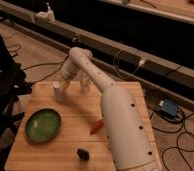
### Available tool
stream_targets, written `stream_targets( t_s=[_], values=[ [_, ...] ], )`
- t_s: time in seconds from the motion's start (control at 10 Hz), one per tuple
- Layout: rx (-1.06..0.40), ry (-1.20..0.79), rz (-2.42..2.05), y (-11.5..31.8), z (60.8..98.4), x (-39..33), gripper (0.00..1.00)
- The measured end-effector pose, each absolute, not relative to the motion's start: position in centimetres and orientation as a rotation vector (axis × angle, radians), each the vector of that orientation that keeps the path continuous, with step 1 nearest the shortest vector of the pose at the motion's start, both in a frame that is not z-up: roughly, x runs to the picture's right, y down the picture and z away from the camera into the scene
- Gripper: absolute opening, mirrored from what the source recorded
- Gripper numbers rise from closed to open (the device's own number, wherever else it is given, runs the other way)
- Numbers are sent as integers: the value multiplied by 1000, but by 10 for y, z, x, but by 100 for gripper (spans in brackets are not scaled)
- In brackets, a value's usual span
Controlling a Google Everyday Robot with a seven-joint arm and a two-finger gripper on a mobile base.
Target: Place the ceramic cup over the eraser
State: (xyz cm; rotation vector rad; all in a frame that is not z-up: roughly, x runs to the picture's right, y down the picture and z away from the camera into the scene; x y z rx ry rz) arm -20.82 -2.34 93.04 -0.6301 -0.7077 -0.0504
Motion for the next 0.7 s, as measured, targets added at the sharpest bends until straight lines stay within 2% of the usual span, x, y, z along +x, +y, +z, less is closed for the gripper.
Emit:
stream_targets(
  t_s=[0.3,0.7],
  values=[
    [-687,-723,-10,-8,946,-207,65],
    [-714,-793,39,-14,944,-219,65]
  ],
)
